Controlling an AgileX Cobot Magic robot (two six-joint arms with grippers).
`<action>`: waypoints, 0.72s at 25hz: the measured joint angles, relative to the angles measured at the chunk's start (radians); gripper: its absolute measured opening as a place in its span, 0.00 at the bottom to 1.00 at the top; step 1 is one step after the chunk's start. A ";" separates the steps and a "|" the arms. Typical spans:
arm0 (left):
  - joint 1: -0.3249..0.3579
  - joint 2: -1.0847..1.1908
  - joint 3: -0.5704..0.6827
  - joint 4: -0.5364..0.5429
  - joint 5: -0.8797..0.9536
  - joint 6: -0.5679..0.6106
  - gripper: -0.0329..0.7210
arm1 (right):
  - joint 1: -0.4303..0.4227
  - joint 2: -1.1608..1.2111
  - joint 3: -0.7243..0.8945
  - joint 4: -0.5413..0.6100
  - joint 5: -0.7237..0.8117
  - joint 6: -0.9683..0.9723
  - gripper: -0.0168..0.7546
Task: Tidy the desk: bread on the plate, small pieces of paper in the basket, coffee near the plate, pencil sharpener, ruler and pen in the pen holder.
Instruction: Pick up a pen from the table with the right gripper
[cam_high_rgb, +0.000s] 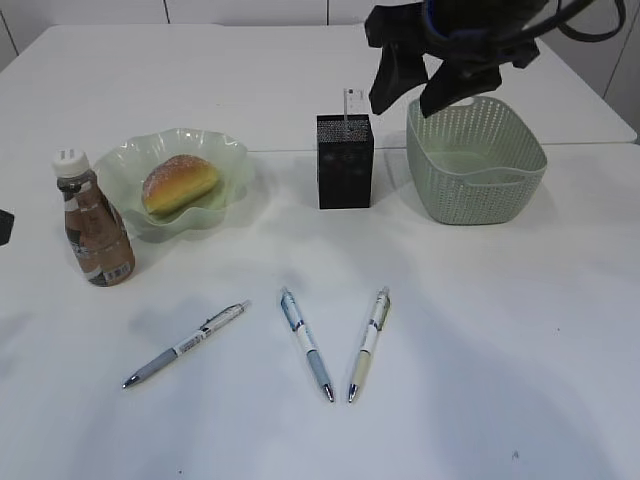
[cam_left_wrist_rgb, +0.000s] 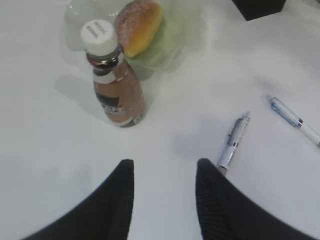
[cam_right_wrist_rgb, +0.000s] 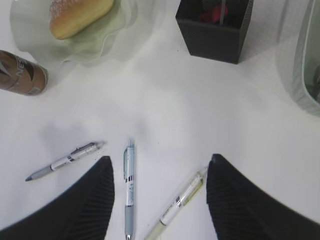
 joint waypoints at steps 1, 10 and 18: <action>0.016 0.000 0.000 0.000 0.006 -0.010 0.44 | 0.000 0.000 0.000 0.001 0.006 0.002 0.62; 0.077 0.087 -0.170 0.055 0.243 -0.023 0.47 | 0.000 0.000 -0.002 0.001 0.079 0.028 0.62; 0.077 0.248 -0.301 0.038 0.452 0.003 0.47 | 0.000 0.000 -0.002 0.001 0.142 0.058 0.62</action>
